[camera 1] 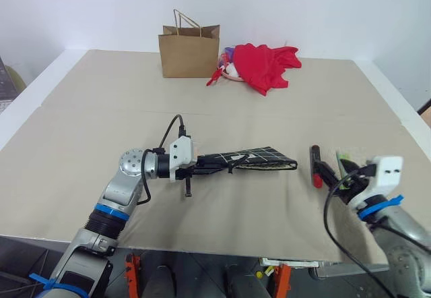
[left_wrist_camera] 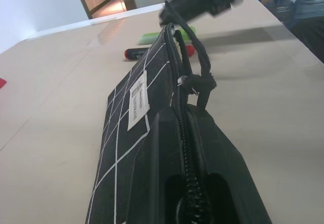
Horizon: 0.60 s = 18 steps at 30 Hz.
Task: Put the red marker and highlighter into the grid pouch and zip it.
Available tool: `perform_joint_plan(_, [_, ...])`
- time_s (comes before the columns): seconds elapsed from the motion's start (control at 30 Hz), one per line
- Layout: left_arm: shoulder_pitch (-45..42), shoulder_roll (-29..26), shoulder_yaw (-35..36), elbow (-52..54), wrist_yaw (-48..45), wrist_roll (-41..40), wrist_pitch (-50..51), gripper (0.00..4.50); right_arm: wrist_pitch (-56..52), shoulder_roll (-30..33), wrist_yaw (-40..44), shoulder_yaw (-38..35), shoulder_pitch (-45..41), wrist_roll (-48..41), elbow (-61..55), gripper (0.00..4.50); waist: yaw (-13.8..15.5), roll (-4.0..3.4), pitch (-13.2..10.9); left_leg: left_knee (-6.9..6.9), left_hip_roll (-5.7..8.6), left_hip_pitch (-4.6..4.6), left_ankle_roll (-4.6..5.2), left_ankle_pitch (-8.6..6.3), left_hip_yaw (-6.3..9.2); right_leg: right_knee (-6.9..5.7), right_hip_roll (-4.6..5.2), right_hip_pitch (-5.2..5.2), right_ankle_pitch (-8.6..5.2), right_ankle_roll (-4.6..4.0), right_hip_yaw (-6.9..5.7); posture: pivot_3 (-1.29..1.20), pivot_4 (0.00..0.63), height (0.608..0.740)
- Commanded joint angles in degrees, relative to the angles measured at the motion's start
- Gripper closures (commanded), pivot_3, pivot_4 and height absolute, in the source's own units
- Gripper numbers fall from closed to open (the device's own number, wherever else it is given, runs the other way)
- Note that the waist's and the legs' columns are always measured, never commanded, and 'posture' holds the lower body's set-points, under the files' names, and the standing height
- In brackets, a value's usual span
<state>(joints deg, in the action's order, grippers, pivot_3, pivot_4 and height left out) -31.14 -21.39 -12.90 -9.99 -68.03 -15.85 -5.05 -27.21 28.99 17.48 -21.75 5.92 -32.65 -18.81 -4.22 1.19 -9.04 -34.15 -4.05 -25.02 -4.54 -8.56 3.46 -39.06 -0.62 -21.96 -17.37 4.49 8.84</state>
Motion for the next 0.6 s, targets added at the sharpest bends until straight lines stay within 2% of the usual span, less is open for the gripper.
perform_joint_plan(0.03, [-0.46, -0.32, 1.24, 2.15, 0.2, -0.72, -0.42, 4.5, 2.91, -1.87, -0.48, 0.96, -0.13, 2.89, 0.06, 0.63, 0.03, -0.01, -0.01, 0.0, 0.02, -0.01, 0.0, 0.0, 0.0, 0.0, 0.01, 0.0, -0.01, 0.01, 0.0, 0.0, 0.15, 0.74])
perform_joint_plan(0.27, [-0.32, -0.21, 1.12, 2.26, 0.44, -0.56, -0.49, 4.5, 1.82, -4.18, -3.18, 3.56, -0.5, 8.25, 3.86, 0.63, 0.03, -0.03, -0.02, -0.01, 0.04, -0.01, 0.0, 0.0, 0.0, 0.0, 0.03, 0.0, 0.0, 0.0, 0.0, 0.0, 0.15, 0.74])
perform_joint_plan(0.4, [-0.34, -0.03, 1.06, 2.31, 0.58, -0.52, -0.54, 4.5, 0.94, -5.22, -5.27, 3.75, -1.32, 10.19, 5.53, 1.74, 0.03, -0.02, -0.01, -0.02, 0.04, 0.0, 0.0, 0.0, 0.01, 0.0, 0.03, 0.01, 0.0, 0.0, 0.0, 0.0, 0.15, 0.74])
perform_joint_plan(0.53, [-0.42, 0.19, 1.01, 2.42, 0.75, -0.54, -0.44, 4.5, -0.08, -4.5, -6.64, 5.1, -2.73, 13.59, 6.89, 3.64, 0.03, 0.0, 0.0, -0.03, 0.04, 0.01, 0.0, 0.0, 0.01, 0.0, 0.03, 0.03, 0.01, -0.01, 0.0, 0.0, 0.15, 0.74])
perform_joint_plan(0.57, [-0.43, 0.23, 0.98, 2.42, 0.76, -0.53, -0.43, 4.5, -0.17, -4.33, -6.68, 5.34, -3.05, 14.16, 6.99, 3.93, 0.02, 0.0, 0.0, -0.06, 0.04, 0.01, 0.0, 0.01, 0.01, 0.0, 0.03, 0.05, 0.01, -0.01, 0.0, 0.0, 0.15, 0.74])
perform_joint_plan(0.6, [-0.31, 0.18, 0.97, 2.56, 0.66, -0.61, -0.35, 4.5, 0.53, -3.36, -5.85, 5.96, -3.46, 15.16, 6.48, 3.93, 0.0, 0.0, 0.0, -0.08, 0.04, 0.01, 0.0, 0.01, 0.0, 0.0, 0.03, 0.06, 0.01, -0.01, 0.01, 0.0, 0.15, 0.74])
